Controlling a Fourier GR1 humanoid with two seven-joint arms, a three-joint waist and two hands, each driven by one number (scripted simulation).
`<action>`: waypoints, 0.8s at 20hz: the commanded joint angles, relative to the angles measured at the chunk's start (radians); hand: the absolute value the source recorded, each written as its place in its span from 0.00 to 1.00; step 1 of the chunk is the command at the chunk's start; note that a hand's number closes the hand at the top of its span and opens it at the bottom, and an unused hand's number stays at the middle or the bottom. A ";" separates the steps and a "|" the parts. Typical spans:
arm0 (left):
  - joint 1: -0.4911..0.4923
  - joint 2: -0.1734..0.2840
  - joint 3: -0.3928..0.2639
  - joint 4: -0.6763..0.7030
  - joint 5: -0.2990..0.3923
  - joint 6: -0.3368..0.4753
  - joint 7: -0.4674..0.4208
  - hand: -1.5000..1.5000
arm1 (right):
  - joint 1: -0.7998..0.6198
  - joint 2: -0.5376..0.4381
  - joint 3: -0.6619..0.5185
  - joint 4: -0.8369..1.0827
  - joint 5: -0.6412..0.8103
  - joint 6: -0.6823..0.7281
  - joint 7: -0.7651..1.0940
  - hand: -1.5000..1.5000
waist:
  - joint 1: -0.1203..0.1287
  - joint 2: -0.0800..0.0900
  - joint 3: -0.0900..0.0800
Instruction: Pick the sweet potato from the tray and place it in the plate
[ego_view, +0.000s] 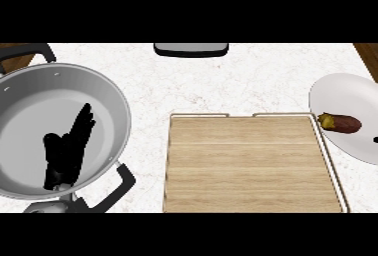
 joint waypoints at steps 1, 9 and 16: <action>-0.020 -0.026 -0.015 0.064 0.012 -0.013 0.031 0.50 | 0.017 -0.017 -0.006 0.023 0.003 -0.033 -0.004 0.00 | -0.003 0.017 -0.014; -0.030 -0.029 -0.008 0.060 -0.002 -0.016 0.038 0.50 | 0.051 -0.042 -0.006 0.043 0.011 -0.040 -0.036 0.00 | 0.000 0.020 -0.013; 0.034 -0.041 -0.018 0.031 -0.009 -0.027 -0.005 0.50 | 0.083 -0.084 -0.048 0.069 -0.022 -0.051 -0.037 0.00 | 0.007 0.021 -0.011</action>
